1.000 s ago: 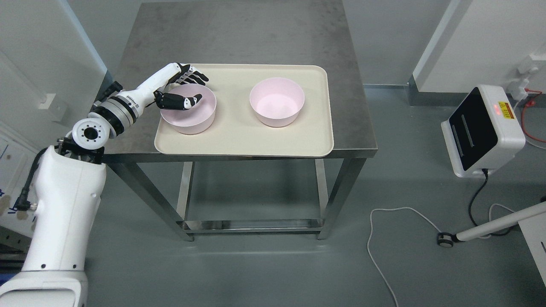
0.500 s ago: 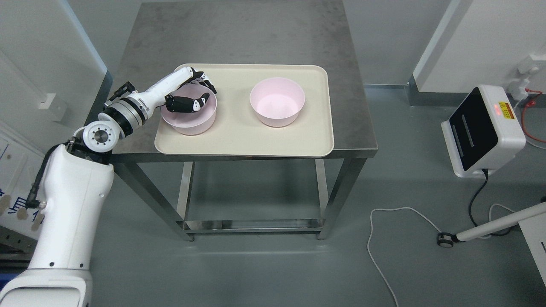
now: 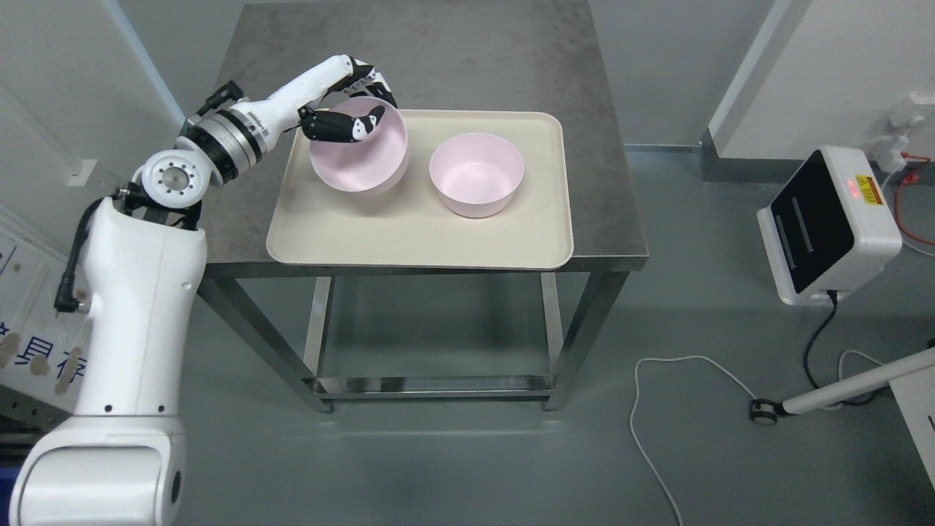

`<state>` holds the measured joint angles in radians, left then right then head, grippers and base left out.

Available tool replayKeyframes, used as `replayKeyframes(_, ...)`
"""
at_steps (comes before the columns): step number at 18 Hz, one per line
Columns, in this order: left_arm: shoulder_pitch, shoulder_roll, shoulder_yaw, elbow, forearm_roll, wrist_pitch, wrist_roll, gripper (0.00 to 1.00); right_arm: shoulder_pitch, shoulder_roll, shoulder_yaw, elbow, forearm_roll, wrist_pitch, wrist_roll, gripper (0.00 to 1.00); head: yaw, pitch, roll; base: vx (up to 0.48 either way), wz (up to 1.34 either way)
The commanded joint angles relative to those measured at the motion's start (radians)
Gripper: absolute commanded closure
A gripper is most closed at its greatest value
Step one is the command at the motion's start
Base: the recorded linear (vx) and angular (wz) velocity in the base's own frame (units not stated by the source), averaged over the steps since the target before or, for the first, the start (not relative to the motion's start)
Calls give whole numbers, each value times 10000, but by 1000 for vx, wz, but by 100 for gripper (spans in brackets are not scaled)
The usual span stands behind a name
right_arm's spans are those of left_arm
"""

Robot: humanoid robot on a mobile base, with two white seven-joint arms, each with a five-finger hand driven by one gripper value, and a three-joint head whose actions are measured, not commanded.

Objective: Stack pink IKEA bowls on left shelf middle
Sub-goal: 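Lift the pink bowl with the left hand and lower it into the other bowl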

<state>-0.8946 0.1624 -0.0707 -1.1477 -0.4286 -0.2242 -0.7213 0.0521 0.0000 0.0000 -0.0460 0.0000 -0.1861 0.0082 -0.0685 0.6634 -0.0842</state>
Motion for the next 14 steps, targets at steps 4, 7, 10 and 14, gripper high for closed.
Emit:
replayKeyframes(4,-887,-1449,-3277,48,98,233,400,99,0,-175,-107,0,77,5,-51,0,0,-3,0,0,0)
replayKeyframes(7,-917,-1449,-3833,400,21,217,616,99,0,-175,-107,0,77,5,-51,0,0,-6,0,0,0)
replayKeyframes(10,-1269,-1449,-3681,707,-499,202,602,99,0,-175,-107,0,77,5,-51,0,0,-8,0,0,0)
replayKeyframes(14,-1638,-1449,-3374,1199,-577,125,602,99,0,-175,-107,0,77,5,-51,0,0,-8,0,0,0)
